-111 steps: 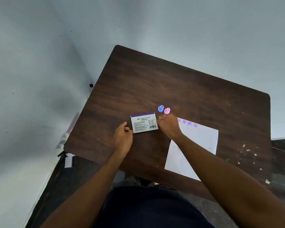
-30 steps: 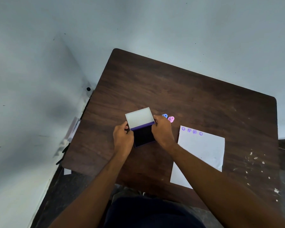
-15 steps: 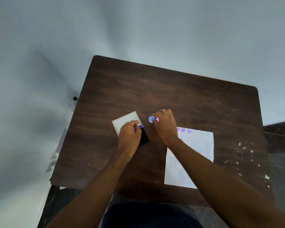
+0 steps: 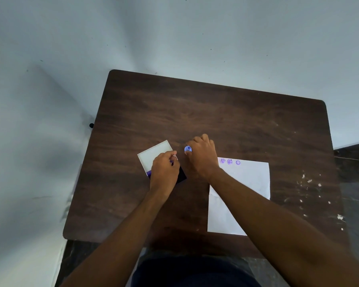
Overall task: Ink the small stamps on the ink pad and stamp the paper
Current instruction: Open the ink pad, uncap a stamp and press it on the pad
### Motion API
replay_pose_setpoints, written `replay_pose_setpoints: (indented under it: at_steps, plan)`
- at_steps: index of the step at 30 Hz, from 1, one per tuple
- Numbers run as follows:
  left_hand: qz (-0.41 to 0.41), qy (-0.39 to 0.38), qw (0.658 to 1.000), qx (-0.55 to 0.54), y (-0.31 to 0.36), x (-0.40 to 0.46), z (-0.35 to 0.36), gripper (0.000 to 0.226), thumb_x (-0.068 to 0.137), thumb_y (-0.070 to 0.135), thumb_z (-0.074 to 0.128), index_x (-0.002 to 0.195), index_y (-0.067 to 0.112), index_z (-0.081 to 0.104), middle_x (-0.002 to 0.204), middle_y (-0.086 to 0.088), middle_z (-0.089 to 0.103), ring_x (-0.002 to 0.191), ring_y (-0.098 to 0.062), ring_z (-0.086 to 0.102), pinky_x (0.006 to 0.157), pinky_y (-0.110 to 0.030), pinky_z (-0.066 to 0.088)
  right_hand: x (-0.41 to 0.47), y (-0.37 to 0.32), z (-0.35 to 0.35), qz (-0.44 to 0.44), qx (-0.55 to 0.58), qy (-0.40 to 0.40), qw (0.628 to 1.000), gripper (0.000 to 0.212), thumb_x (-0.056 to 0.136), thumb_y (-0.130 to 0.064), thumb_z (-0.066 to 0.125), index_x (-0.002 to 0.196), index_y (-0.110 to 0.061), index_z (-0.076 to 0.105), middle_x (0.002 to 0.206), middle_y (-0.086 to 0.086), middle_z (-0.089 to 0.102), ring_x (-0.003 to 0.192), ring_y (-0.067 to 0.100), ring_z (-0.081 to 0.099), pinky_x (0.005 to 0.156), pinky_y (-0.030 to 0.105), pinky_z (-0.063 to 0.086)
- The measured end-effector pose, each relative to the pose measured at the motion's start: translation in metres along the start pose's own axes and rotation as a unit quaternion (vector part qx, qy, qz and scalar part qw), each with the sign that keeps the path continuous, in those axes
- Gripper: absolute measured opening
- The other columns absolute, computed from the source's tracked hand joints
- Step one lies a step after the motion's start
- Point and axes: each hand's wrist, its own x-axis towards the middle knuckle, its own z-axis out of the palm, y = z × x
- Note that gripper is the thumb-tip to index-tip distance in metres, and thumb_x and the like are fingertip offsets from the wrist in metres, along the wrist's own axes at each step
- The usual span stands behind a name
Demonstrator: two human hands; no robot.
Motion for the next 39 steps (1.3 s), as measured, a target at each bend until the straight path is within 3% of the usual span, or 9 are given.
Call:
replay_pose_setpoints:
  at_steps: [5,11,13,16,18,26,30,35,39]
  plan:
    - [-0.005,-0.015,1.0,-0.02,0.0,0.001,0.0,0.03,0.099,0.02,0.051,0.125,0.015,0.065,0.128,-0.002,0.065,0.116,-0.018,0.059,0.091,-0.021,0.041,-0.001,0.002,0.002,-0.007,0.022,0.026,0.999,0.019,0.091,-0.024,0.059,0.099,-0.01,0.069,0.107,0.007,0.07,0.103,0.024,0.051,0.085,0.034,0.04]
    - [-0.054,-0.032,0.99,-0.128,-0.001,0.009,-0.001,0.036,0.1,0.025,0.045,0.133,0.02,0.059,0.133,0.002,0.063,0.122,-0.015,0.057,0.106,-0.031,0.042,-0.012,0.005,-0.012,0.115,0.284,0.086,0.948,0.023,0.091,-0.021,0.063,0.107,-0.008,0.073,0.106,0.009,0.074,0.098,0.022,0.065,0.094,0.035,0.045]
    - [-0.108,-0.051,0.966,-0.228,-0.002,0.012,0.002,0.034,0.099,0.026,0.052,0.131,0.02,0.06,0.119,0.001,0.069,0.108,-0.015,0.065,0.1,-0.036,0.05,-0.021,0.005,-0.013,0.153,0.341,0.073,0.925,0.024,0.089,-0.019,0.066,0.11,-0.009,0.072,0.108,0.009,0.074,0.096,0.018,0.066,0.091,0.033,0.051]
    - [-0.223,-0.1,0.886,-0.393,0.0,0.014,0.002,0.02,0.095,0.023,0.061,0.11,0.014,0.071,0.102,-0.005,0.076,0.092,-0.021,0.073,0.088,-0.036,0.057,-0.029,0.004,-0.012,0.184,0.377,0.047,0.906,0.026,0.09,-0.02,0.067,0.114,-0.009,0.07,0.11,0.008,0.073,0.092,0.011,0.063,0.086,0.025,0.052]
    - [-0.232,-0.124,0.867,-0.423,-0.001,0.014,0.002,0.021,0.092,0.027,0.066,0.104,0.011,0.073,0.097,-0.007,0.077,0.091,-0.023,0.074,0.084,-0.035,0.058,-0.031,0.003,-0.012,0.183,0.383,0.031,0.905,0.026,0.091,-0.02,0.066,0.114,-0.01,0.07,0.109,0.008,0.073,0.093,0.013,0.065,0.087,0.027,0.053]
    - [-0.198,-0.138,0.87,-0.43,-0.003,0.009,0.002,0.032,0.085,0.012,0.072,0.116,0.01,0.069,0.105,-0.007,0.076,0.093,-0.021,0.073,0.086,-0.032,0.058,-0.031,-0.001,-0.016,0.171,0.404,-0.01,0.899,0.025,0.093,-0.018,0.063,0.115,-0.009,0.069,0.11,0.008,0.072,0.095,0.016,0.066,0.089,0.028,0.054]
    - [-0.19,-0.135,0.869,-0.437,-0.002,0.007,0.001,0.032,0.082,0.011,0.074,0.114,0.007,0.071,0.103,-0.005,0.077,0.096,-0.02,0.073,0.089,-0.032,0.057,-0.03,0.0,-0.016,0.169,0.427,-0.027,0.888,0.024,0.092,-0.018,0.064,0.114,-0.01,0.07,0.107,0.005,0.073,0.091,0.013,0.066,0.081,0.02,0.053]
    - [-0.162,-0.131,0.876,-0.435,-0.002,0.005,0.0,0.032,0.081,0.012,0.074,0.112,0.005,0.071,0.102,-0.007,0.077,0.097,-0.02,0.073,0.085,-0.028,0.058,-0.03,0.001,-0.018,0.2,0.499,-0.042,0.842,0.021,0.089,-0.018,0.068,0.108,-0.011,0.071,0.086,0.002,0.073,0.069,0.011,0.067,0.057,0.017,0.053]
    - [-0.136,-0.144,0.889,-0.413,-0.003,0.001,-0.001,0.043,0.069,0.026,0.078,0.109,0.011,0.074,0.102,-0.004,0.077,0.098,-0.02,0.073,0.09,-0.034,0.056,-0.032,-0.001,-0.019,0.213,0.572,-0.055,0.79,0.024,0.083,-0.02,0.075,0.104,-0.009,0.07,0.078,0.003,0.075,0.058,0.012,0.067,0.058,0.022,0.058]
